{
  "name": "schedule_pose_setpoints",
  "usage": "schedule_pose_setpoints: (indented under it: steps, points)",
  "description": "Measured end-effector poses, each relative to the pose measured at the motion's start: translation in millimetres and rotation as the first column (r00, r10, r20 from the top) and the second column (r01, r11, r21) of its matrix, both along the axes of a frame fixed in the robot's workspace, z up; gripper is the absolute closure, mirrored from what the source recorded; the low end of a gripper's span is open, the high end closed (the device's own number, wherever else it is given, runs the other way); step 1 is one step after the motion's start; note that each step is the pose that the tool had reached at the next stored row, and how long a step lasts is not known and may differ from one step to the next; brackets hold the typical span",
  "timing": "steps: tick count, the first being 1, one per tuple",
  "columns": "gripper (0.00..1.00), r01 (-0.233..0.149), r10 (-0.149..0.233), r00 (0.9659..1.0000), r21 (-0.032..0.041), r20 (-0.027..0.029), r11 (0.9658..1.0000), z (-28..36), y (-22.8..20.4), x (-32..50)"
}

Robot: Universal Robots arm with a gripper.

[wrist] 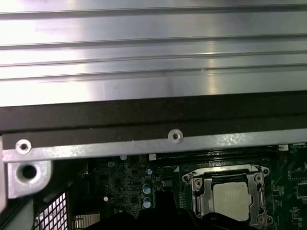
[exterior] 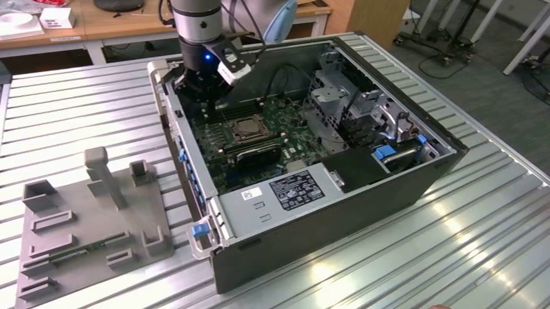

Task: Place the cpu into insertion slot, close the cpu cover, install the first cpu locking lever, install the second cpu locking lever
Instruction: 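Install the first cpu locking lever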

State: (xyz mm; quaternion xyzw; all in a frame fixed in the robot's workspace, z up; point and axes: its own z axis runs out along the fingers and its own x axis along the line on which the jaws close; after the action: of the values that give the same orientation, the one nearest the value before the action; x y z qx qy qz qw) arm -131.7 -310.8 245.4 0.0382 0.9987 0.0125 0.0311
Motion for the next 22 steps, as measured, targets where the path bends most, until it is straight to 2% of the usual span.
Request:
schedule_pose_setpoints:
  steps: [2,6,11,18,22]
  points:
    - [0.89,0.000,0.000,1.0000,0.0001,0.0001,1.0000,0.0,-1.5,0.0]
    - [0.89,0.000,0.000,1.0000,0.0023,0.0001,1.0000,0.9,-1.6,-0.1]
    - [0.89,0.000,0.000,1.0000,0.0029,0.0001,1.0000,11.0,-1.7,-0.1]
    - [0.89,0.000,0.000,1.0000,0.0031,0.0002,1.0000,11.1,-1.7,-0.2]
    - [0.89,0.000,0.000,1.0000,0.0032,0.0003,1.0000,7.6,-1.6,-0.2]
